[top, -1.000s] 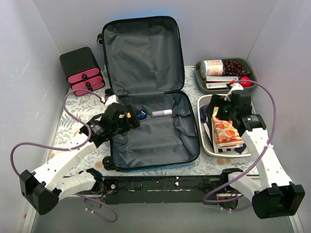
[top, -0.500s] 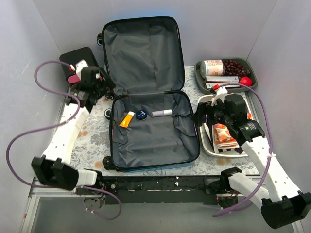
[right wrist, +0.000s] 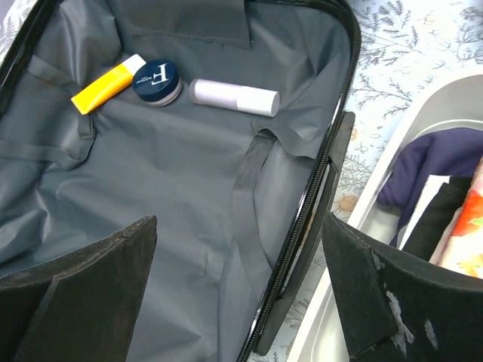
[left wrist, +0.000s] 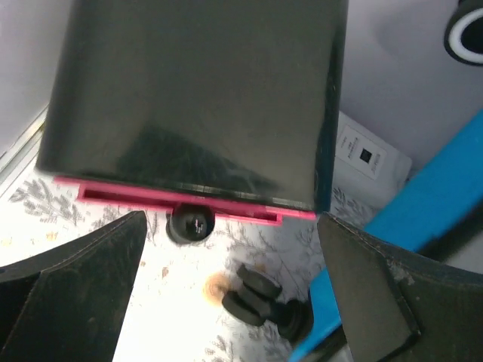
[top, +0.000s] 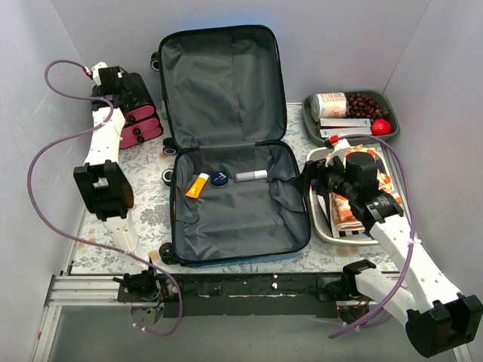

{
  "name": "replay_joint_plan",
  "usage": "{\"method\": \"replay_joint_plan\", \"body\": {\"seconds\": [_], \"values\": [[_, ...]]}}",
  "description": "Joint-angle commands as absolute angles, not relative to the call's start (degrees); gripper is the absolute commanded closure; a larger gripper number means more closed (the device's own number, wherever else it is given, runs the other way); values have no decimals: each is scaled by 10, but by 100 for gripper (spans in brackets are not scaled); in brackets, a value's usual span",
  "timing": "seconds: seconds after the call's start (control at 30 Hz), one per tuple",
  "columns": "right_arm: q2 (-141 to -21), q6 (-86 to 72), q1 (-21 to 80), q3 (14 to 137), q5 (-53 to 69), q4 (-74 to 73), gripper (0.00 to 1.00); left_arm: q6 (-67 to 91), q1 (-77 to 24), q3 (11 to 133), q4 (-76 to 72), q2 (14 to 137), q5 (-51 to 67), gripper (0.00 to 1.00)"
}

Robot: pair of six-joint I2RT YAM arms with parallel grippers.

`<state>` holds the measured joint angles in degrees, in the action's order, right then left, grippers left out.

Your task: Open, take out, and arrange the luggage

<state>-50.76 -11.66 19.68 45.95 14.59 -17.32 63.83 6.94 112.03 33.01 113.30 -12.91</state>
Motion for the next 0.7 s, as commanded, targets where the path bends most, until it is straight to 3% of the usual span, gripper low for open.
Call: {"method": "replay_joint_plan", "body": {"seconds": [0.0,0.3,0.43,0.67], "values": [[-517,-111,200,475,106,-134,4,617,67,1221,375,1179,-120,2],[-545,-105,200,468,80,-137,4,645,71,977,288,1044,-144,2],[-554,-98,200,473,83,-136,4,652,83,966,266,1051,-124,5],[-570,-88,200,481,81,-145,4,643,97,981,220,1084,-100,22]]}}
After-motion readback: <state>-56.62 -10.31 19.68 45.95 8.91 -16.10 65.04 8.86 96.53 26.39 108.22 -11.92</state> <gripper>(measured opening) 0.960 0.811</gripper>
